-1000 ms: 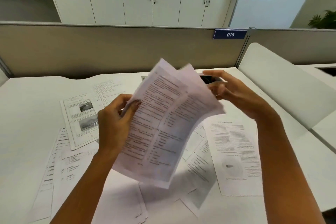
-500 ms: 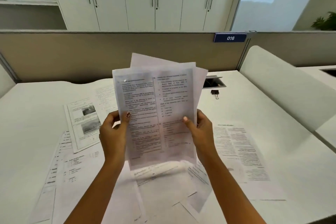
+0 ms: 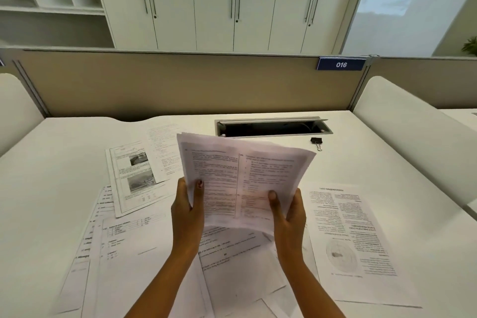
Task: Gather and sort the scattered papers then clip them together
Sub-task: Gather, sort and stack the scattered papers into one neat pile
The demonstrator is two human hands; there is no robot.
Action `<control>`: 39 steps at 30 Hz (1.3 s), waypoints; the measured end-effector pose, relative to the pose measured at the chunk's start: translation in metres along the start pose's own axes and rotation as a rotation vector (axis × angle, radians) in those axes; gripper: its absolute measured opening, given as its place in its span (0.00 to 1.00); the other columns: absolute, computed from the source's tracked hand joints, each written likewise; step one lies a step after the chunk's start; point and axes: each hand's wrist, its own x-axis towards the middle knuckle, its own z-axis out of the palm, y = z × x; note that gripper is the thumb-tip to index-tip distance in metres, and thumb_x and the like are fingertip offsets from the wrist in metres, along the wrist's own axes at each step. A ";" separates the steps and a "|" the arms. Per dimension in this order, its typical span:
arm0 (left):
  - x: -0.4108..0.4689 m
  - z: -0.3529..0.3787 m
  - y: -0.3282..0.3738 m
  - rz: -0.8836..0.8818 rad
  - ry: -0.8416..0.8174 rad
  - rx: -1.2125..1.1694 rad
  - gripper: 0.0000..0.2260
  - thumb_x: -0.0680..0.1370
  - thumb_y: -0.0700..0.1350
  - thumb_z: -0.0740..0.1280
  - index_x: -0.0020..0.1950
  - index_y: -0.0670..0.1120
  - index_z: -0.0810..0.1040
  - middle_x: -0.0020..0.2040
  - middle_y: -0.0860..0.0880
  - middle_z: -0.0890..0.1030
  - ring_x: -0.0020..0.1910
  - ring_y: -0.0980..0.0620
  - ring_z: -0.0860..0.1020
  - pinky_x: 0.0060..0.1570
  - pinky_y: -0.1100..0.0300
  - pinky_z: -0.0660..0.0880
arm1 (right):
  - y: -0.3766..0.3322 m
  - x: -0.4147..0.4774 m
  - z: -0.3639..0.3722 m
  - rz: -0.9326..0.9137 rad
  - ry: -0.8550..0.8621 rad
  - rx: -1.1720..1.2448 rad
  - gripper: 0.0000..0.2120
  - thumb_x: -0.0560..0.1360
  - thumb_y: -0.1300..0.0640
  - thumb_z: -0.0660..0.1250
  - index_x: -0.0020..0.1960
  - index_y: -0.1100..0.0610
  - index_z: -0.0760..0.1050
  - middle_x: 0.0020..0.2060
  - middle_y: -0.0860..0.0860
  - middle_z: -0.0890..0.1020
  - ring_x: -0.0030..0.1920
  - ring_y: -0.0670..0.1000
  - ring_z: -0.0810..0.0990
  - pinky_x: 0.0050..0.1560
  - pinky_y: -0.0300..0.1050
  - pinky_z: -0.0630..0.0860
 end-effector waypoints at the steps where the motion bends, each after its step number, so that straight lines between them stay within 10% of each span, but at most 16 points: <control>1: -0.002 0.001 -0.001 -0.014 0.000 0.001 0.10 0.78 0.52 0.58 0.56 0.50 0.68 0.47 0.58 0.78 0.40 0.58 0.79 0.33 0.73 0.76 | 0.002 -0.001 0.000 0.011 0.000 -0.008 0.19 0.71 0.47 0.63 0.60 0.52 0.70 0.53 0.49 0.80 0.50 0.51 0.82 0.48 0.46 0.83; 17: -0.020 0.008 -0.021 -0.074 -0.019 0.029 0.15 0.76 0.52 0.55 0.60 0.48 0.69 0.53 0.48 0.77 0.45 0.54 0.78 0.49 0.51 0.79 | 0.018 -0.021 0.000 0.160 0.044 -0.087 0.19 0.73 0.45 0.57 0.60 0.53 0.71 0.55 0.55 0.79 0.53 0.56 0.80 0.52 0.57 0.81; 39: -0.006 -0.001 -0.032 -0.064 0.116 0.050 0.08 0.76 0.52 0.64 0.47 0.50 0.79 0.40 0.50 0.82 0.37 0.49 0.79 0.34 0.62 0.74 | 0.021 -0.008 -0.020 0.169 0.077 -0.038 0.09 0.75 0.57 0.68 0.54 0.56 0.79 0.46 0.52 0.85 0.47 0.53 0.83 0.51 0.52 0.82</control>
